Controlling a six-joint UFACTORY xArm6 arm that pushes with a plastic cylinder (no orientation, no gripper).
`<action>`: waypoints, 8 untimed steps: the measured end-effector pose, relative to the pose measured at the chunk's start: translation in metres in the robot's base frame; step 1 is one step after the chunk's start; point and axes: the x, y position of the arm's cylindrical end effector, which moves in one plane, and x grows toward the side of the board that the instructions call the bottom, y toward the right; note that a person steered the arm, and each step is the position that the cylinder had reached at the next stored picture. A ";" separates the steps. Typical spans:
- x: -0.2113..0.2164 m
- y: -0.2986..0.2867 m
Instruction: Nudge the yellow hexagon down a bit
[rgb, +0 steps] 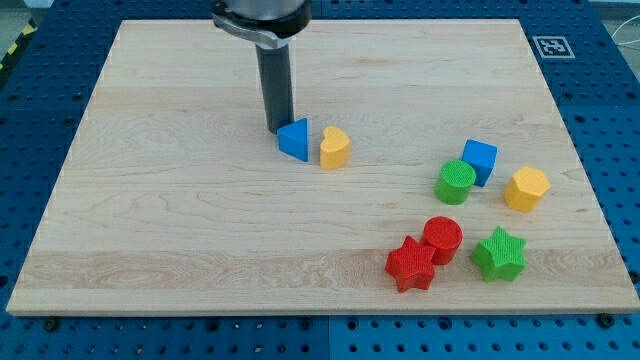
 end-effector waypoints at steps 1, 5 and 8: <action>0.002 0.003; -0.005 -0.073; -0.025 0.088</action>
